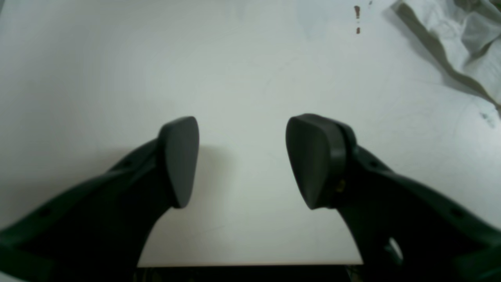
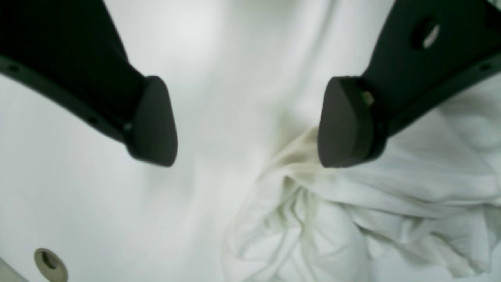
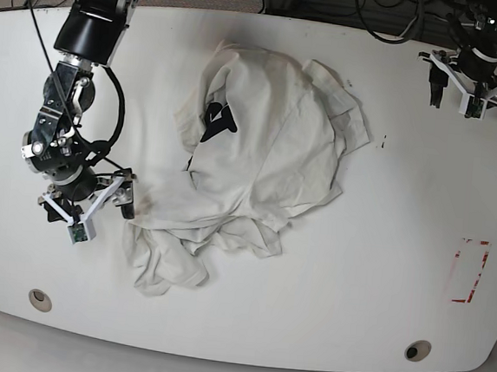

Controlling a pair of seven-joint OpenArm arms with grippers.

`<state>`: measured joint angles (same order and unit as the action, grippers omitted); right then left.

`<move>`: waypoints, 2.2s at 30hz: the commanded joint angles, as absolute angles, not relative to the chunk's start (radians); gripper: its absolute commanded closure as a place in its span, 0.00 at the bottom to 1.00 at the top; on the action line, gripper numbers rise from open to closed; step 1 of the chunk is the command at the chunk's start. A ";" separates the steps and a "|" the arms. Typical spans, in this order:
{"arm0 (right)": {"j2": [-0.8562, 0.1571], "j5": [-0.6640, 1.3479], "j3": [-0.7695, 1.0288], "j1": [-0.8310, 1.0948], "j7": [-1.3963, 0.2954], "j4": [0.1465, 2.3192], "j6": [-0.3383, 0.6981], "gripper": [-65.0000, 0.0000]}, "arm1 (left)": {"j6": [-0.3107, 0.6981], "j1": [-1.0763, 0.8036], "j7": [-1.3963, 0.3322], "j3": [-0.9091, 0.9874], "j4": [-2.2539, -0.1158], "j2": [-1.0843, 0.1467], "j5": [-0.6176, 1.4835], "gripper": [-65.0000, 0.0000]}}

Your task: Fold the T-shirt properly

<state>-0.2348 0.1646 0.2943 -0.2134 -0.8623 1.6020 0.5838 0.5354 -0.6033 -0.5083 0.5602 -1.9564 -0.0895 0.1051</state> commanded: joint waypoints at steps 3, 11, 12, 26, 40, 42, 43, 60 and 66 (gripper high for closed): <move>-0.206 0.180 0.295 -0.191 -0.862 1.687 0.588 0.18 | 0.533 -0.604 -0.487 0.562 -1.974 -0.099 0.113 0.41; -0.142 0.180 0.295 -0.101 -0.865 1.739 0.651 0.18 | 0.533 -0.591 -0.487 0.564 -1.972 -0.099 0.113 0.41; -0.136 0.180 0.295 -0.085 -0.865 1.744 0.654 0.18 | 0.533 -0.591 -0.487 0.564 -1.971 -0.099 0.113 0.41; -0.079 0.174 0.294 0.045 -0.863 1.781 0.698 0.18 | 0.533 -0.585 -0.487 0.564 -1.969 -0.099 0.113 0.41; -0.068 0.176 0.292 0.076 -0.857 1.733 0.698 0.18 | 0.533 -0.585 -0.487 0.564 -1.969 -0.099 0.113 0.41; -0.068 0.176 0.292 0.074 -0.857 1.719 0.698 0.18 | 0.533 -0.585 -0.487 0.564 -1.969 -0.099 0.113 0.41; -0.068 0.177 0.292 0.073 -0.857 1.715 0.698 0.18 | 0.533 -0.585 -0.487 0.562 -1.969 -0.099 0.113 0.41; -0.064 0.177 0.223 0.079 -0.855 1.670 0.698 0.19 | 0.533 -0.585 -0.487 0.562 -1.969 -0.099 0.113 0.41; -0.064 0.174 0.205 0.079 -0.855 1.669 0.698 0.22 | 0.533 -0.585 -0.487 0.562 -1.969 -0.099 0.113 0.41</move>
